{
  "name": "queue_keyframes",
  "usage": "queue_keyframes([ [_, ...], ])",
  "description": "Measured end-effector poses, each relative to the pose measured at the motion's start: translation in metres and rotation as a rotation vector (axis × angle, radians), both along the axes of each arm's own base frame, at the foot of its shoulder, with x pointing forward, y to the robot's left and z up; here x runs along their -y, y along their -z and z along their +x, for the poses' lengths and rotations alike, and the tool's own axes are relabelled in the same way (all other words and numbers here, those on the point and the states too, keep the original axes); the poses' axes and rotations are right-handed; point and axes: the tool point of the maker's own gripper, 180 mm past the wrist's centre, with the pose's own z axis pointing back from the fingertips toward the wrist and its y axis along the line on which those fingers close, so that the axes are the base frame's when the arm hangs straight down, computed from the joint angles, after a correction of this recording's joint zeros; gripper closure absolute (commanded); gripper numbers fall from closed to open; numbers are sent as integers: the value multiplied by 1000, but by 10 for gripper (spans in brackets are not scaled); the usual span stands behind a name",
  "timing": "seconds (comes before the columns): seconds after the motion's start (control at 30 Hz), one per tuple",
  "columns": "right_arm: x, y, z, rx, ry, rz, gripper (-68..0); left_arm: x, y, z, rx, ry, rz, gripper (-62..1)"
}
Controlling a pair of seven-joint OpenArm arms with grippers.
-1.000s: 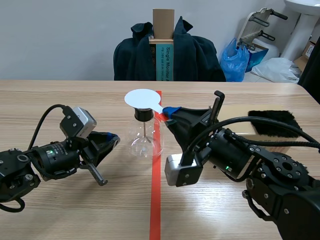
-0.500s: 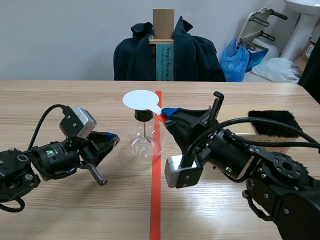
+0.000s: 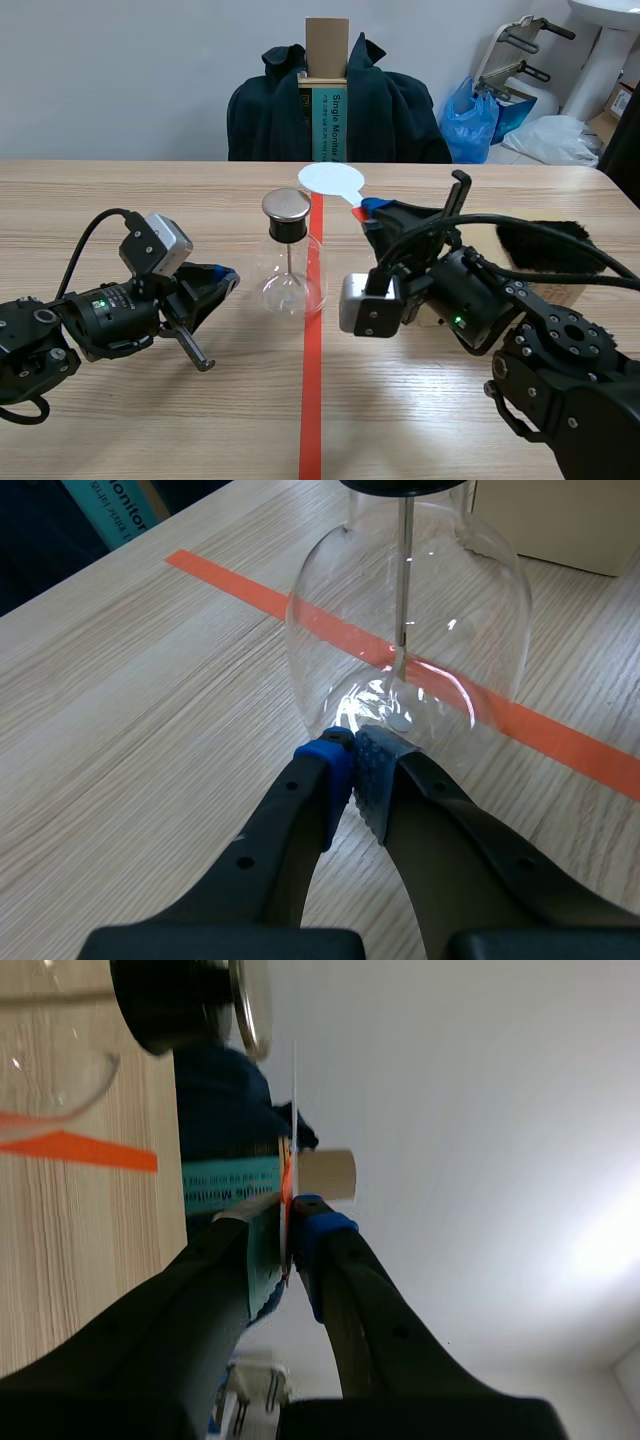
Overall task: Do the electroscope experiment.
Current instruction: 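Move the plate toward and away from the electroscope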
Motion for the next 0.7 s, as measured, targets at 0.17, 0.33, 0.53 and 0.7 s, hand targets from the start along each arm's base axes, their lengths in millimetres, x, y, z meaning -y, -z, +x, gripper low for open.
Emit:
queue_keyframes([
  [0.17, 17, -8, 12, 44, 118, 13, -6, 0, 0, 0, 0, 0, 0, -31],
  [0.33, 28, -25, 16, 136, 184, 38, -6, 0, 0, 0, 0, 0, 0, -31],
  [0.53, 37, -85, 16, 319, 224, 92, -6, 0, 0, 0, 0, 0, 0, -31],
  [0.7, 64, -165, 3, 522, 285, 120, -6, 0, 0, 0, 0, 0, 0, -31],
])
